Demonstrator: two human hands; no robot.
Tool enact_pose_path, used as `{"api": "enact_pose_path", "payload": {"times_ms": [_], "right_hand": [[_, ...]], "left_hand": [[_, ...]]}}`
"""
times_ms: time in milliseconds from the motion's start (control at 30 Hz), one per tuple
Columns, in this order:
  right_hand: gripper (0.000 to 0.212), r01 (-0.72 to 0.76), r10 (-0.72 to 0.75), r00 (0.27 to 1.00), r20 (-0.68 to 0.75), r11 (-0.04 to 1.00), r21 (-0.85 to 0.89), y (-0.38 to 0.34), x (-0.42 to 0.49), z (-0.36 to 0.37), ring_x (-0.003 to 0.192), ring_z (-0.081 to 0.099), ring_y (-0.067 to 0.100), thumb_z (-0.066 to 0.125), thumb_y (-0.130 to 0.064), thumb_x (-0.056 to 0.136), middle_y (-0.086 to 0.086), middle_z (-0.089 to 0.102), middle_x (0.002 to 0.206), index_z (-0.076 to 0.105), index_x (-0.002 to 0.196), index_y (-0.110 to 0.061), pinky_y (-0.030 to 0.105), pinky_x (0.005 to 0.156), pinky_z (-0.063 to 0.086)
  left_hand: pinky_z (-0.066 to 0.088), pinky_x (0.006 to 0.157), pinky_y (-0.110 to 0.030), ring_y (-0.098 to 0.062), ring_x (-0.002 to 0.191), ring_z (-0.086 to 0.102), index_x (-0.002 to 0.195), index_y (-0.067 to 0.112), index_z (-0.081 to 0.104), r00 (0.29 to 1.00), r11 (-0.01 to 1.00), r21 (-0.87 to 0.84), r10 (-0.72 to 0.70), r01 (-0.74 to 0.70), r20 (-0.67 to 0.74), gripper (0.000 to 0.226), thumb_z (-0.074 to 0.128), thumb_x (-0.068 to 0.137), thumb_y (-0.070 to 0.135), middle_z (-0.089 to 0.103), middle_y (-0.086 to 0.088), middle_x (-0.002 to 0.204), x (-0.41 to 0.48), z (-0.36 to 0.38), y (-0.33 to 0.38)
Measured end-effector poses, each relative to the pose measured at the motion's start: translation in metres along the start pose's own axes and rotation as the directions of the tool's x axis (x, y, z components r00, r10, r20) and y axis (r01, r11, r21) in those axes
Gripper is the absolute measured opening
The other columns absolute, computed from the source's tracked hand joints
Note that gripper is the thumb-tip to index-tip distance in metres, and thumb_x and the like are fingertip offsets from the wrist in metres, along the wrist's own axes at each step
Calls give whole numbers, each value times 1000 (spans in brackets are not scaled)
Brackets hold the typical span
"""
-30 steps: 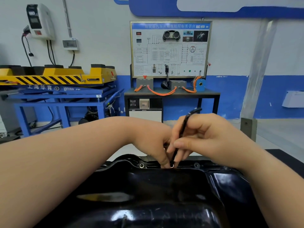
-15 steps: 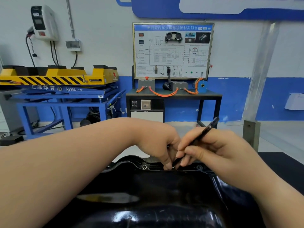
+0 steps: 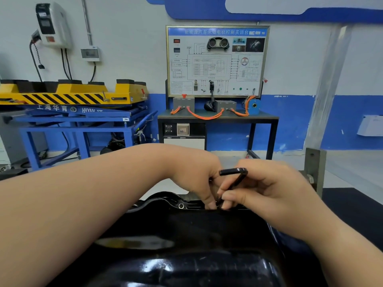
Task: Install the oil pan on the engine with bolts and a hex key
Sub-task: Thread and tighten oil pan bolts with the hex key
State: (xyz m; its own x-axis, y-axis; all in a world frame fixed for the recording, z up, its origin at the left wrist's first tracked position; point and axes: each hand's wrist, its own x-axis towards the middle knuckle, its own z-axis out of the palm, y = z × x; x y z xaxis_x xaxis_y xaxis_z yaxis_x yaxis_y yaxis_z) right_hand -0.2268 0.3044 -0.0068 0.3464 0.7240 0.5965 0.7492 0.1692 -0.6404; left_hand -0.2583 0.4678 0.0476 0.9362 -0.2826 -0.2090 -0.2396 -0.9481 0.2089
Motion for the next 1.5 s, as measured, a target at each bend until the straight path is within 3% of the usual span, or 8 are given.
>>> {"api": "enact_pose_path", "payload": {"times_ms": [133, 300, 567, 867, 1100, 1200, 1367, 1500], "right_hand": [[11, -32, 30, 999, 41, 999, 39, 1, -1, -2, 71, 70, 15, 63, 7, 82, 6, 70, 84, 67, 90, 0, 24, 70, 57], [28, 41, -39, 996, 76, 999, -20, -5, 0, 1, 73, 69, 9, 56, -2, 84, -2, 72, 86, 70, 96, -22, 19, 71, 55], [7, 2, -2, 1000, -20, 999, -45, -4, 0, -2, 63, 68, 8, 71, 7, 75, 7, 68, 72, 64, 77, 9, 14, 63, 52], [35, 18, -18, 996, 82, 1000, -5, -7, -3, -5, 77, 69, 15, 56, 3, 86, -1, 71, 94, 64, 112, -19, 20, 75, 53], [13, 35, -40, 998, -45, 993, -114, -7, 0, 0, 62, 68, 8, 73, 1, 75, -2, 70, 70, 73, 77, -11, 18, 62, 55], [17, 49, -81, 992, -101, 955, -291, -7, 1, 0, 63, 61, 14, 82, -18, 69, 0, 65, 63, 68, 68, -8, 25, 58, 49], [21, 71, -72, 997, -8, 993, -92, -11, -1, -1, 70, 67, 16, 67, -5, 79, -3, 70, 86, 69, 96, -17, 32, 68, 55], [25, 95, -92, 995, 28, 990, -101, -11, -4, -8, 75, 69, 12, 56, -2, 84, -7, 72, 87, 69, 98, -17, 25, 71, 56]], "left_hand": [[24, 31, -4, 3, 27, 39, 39, 25, 40, 1000, 998, 56, -5, 6, -28, 52, 63, 81, 4, 37, 15, 26, 3, 3, -2], [42, 61, -23, -10, 54, 46, 57, 21, 55, 999, 991, 128, 36, -30, -40, 30, 63, 84, 11, 52, 9, 54, 3, 6, -6], [27, 38, -2, 6, 34, 43, 53, 32, 50, 997, 998, -10, 61, -61, -40, 42, 65, 79, 3, 46, 21, 34, 2, 3, -5], [33, 49, -2, 12, 48, 49, 52, 35, 51, 997, 997, 39, 64, -63, -44, 40, 67, 82, 14, 50, 27, 40, 3, 4, -5], [30, 44, -2, 7, 40, 45, 52, 33, 52, 996, 996, -39, 81, -82, -45, 41, 67, 78, 6, 49, 21, 37, 1, 3, -6], [32, 51, -4, 2, 47, 47, 60, 32, 64, 995, 995, -59, 80, -83, -56, 25, 73, 79, 17, 54, 16, 46, 0, 3, -6], [32, 48, -1, 10, 44, 48, 52, 34, 56, 992, 992, -40, 114, -116, -50, 37, 71, 80, 16, 50, 22, 39, 0, 2, -5], [32, 49, -1, 8, 44, 48, 75, 16, 71, 995, 994, -47, 97, -98, -29, 4, 72, 79, 16, 52, 21, 41, -1, 2, -6]]}}
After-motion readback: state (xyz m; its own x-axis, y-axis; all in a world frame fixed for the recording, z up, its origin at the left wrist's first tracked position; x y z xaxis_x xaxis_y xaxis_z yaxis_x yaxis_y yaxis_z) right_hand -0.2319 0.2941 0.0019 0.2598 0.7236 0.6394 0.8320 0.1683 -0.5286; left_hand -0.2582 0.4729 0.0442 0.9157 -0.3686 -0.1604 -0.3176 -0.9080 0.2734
